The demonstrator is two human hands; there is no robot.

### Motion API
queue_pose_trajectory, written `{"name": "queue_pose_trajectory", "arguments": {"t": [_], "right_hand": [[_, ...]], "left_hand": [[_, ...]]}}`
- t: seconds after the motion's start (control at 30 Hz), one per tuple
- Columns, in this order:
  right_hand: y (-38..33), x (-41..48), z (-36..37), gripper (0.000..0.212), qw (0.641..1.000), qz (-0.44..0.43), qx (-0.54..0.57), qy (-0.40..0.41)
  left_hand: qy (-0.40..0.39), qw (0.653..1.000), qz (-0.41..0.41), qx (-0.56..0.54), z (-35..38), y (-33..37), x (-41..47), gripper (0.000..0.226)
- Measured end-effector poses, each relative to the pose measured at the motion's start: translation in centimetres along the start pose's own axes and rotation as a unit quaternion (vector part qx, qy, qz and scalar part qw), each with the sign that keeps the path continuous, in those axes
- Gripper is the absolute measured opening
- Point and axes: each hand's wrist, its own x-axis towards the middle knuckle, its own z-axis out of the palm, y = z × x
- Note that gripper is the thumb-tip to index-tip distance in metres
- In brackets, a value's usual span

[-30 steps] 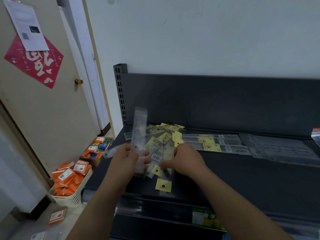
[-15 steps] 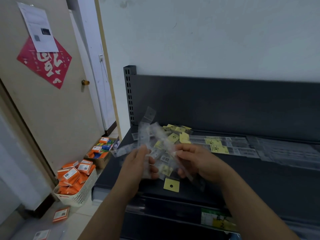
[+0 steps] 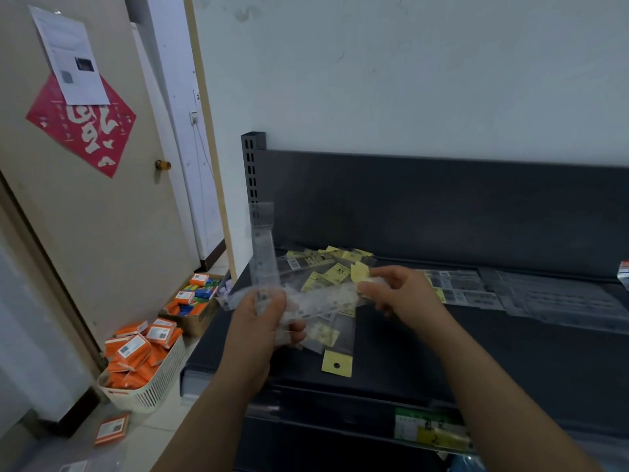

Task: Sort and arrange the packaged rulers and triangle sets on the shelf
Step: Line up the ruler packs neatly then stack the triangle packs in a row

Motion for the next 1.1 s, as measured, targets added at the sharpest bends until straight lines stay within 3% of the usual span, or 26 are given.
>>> {"name": "queue_pose_trajectory", "arguments": {"t": [0.07,0.13,0.23,0.37,0.4,0.47,0.53,0.6,0.8,1.0,1.1], "right_hand": [[0.0,-0.2,0.3,0.042,0.986,0.042,0.158,-0.029],[-0.4,0.2,0.5,0.041,0.974,0.049,0.221,-0.001],[-1.1,0.8,1.1,0.038,0.974,0.036,0.22,0.03],[-1.6,0.4,2.5,0.036,0.973,0.012,0.224,-0.058],[-1.5,0.3,2.5,0.033,0.982,0.006,0.177,-0.067],[-0.6,0.0,1.9,0.031,0.995,-0.042,-0.057,-0.065],[0.5,-0.4,1.2,0.034,0.954,-0.098,-0.263,-0.11],[1.5,-1.0,0.9,0.04,0.911,-0.123,-0.35,-0.179],[1.9,-3.4,0.1,0.04,0.882,-0.152,-0.386,-0.224],[1.9,-3.1,-0.1,0.041,0.904,-0.168,-0.349,-0.18],[2.2,-2.3,0.1,0.043,0.899,-0.161,-0.35,-0.208]], "left_hand": [[-0.021,1.0,-0.017,0.008,0.0,0.1,-0.1,0.018],[-0.06,0.996,-0.053,0.024,0.0,0.3,-0.2,0.015],[-0.127,0.985,-0.083,0.077,0.1,0.2,-0.5,0.018],[-0.142,0.978,-0.032,0.148,0.0,-0.1,-0.5,0.017],[-0.125,0.981,-0.02,0.145,-0.2,-0.2,-0.4,0.017],[-0.082,0.991,-0.013,0.109,-0.3,-0.5,-0.2,0.019],[-0.047,0.996,-0.008,0.074,-0.4,-0.7,-0.2,0.019],[-0.022,0.998,0.002,0.05,-0.4,-0.8,-0.2,0.018],[0.033,0.998,0.048,-0.028,-0.4,-0.6,-0.2,0.018],[0.037,0.997,0.049,-0.042,-0.3,-0.2,-0.7,0.018],[0.034,0.997,0.051,-0.043,-0.2,-0.1,-1.0,0.019]]}}
